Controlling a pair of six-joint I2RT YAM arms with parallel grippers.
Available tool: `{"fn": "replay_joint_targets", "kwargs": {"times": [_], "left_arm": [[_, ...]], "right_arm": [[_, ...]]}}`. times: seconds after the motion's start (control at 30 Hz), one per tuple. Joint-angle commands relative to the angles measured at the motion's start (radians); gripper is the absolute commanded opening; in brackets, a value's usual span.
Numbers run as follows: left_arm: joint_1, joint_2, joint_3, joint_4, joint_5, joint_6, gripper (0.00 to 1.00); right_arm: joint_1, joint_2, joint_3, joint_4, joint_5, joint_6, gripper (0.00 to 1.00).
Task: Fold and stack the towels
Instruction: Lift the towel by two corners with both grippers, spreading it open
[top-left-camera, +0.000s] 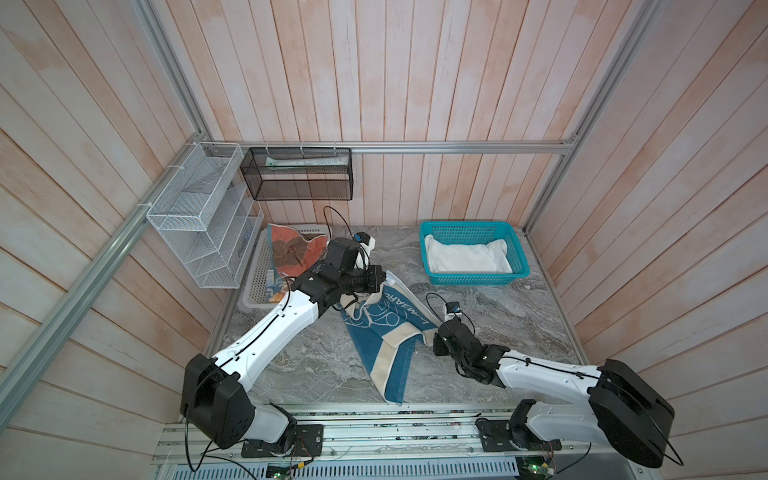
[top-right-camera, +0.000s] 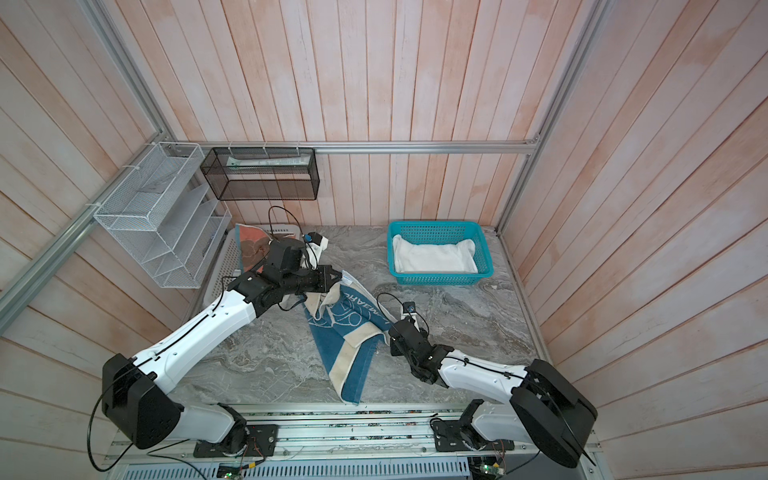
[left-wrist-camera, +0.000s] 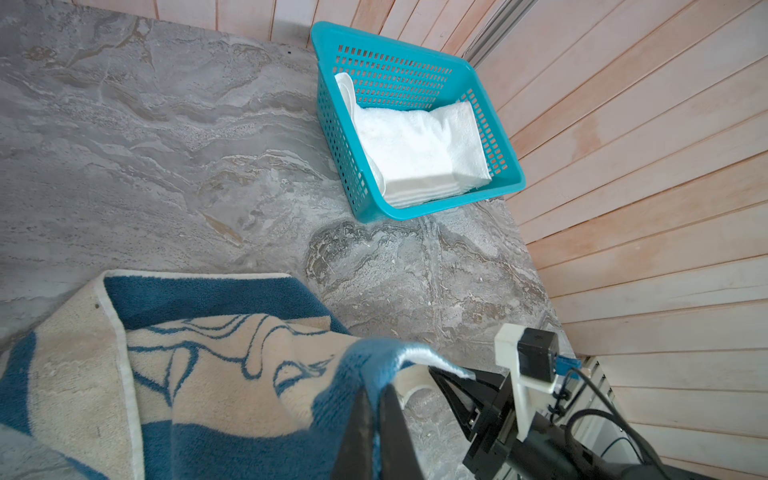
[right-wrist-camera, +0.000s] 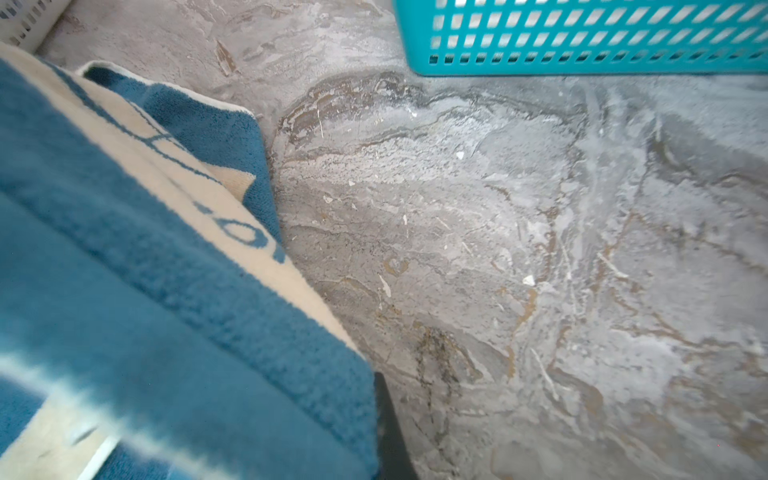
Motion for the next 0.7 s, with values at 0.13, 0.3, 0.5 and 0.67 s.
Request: {"fn": "replay_joint_targets", "kwargs": {"times": [0.13,0.3,0.5,0.67], "left_arm": [[0.006,-0.166,0.162,-0.101,-0.121,0.108,0.0],[0.006,-0.226,0.283,-0.179,-0.179,0.149,0.0],[0.006,-0.248,0.484,-0.255,-0.186,0.18,0.0],[0.006,-0.204,0.661,-0.365,-0.202,0.184,0.0]], "right_arm": [[-0.014,-0.272,0.321,-0.317,0.106,-0.221,0.0],[-0.028,-0.248,0.62,-0.507,0.067,-0.373,0.0],[-0.028,-0.121,1.005,-0.715,0.06,-0.463,0.0],[-0.028,-0.017,1.29,-0.838,0.038,-0.483,0.0]]}}
